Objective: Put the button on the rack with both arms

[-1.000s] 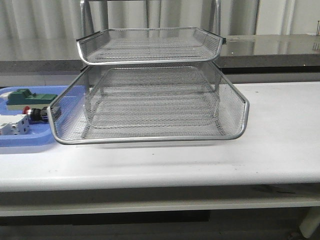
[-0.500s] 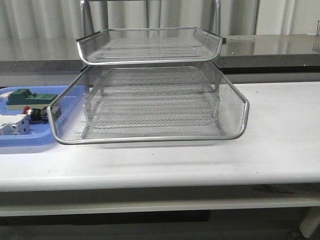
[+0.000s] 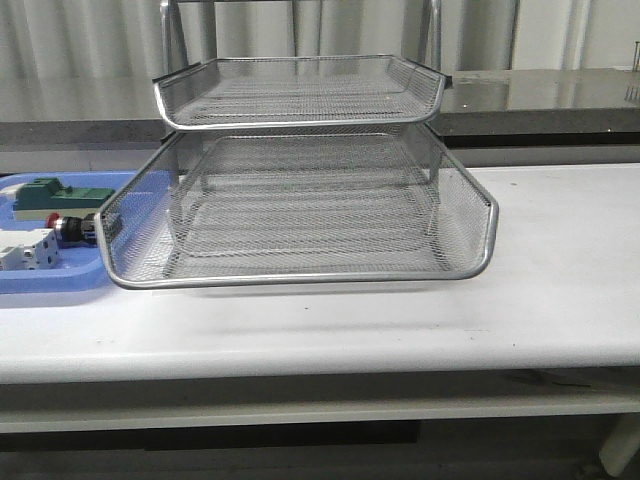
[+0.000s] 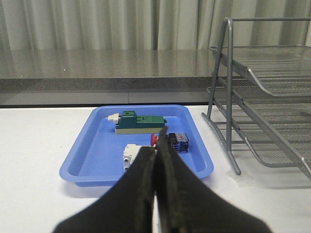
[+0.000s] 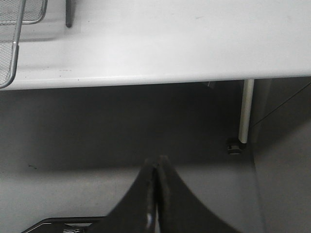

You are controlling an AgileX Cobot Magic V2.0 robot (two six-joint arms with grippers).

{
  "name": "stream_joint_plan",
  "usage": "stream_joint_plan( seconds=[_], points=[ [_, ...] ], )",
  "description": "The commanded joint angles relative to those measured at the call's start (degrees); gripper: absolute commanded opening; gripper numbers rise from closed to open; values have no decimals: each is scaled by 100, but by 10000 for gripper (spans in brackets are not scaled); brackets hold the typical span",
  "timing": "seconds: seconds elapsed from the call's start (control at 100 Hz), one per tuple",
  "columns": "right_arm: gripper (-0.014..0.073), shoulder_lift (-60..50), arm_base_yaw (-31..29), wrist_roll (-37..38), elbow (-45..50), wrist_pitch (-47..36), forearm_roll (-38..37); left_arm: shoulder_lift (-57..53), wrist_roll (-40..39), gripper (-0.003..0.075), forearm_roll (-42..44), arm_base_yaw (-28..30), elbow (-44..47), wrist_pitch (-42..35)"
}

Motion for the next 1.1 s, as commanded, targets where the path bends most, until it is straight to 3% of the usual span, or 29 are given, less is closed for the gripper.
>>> stream_joint_plan(
  seconds=[0.0, 0.49, 0.73, 1.09],
  points=[
    [-67, 22, -22, -17, -183, -304, -61, -168, 6, -20, -45, 10, 195, -484],
    [-67, 22, -22, -17, -183, -304, -61, -143, 6, -20, -241, 10, -252, -518],
    [-67, 22, -22, -17, -183, -304, -61, 747, 6, -20, -317, 10, -1560, 700],
    [-67, 22, -22, -17, -183, -304, -61, 3611, 6, -20, -317, 10, -4050, 2590]
  ],
)
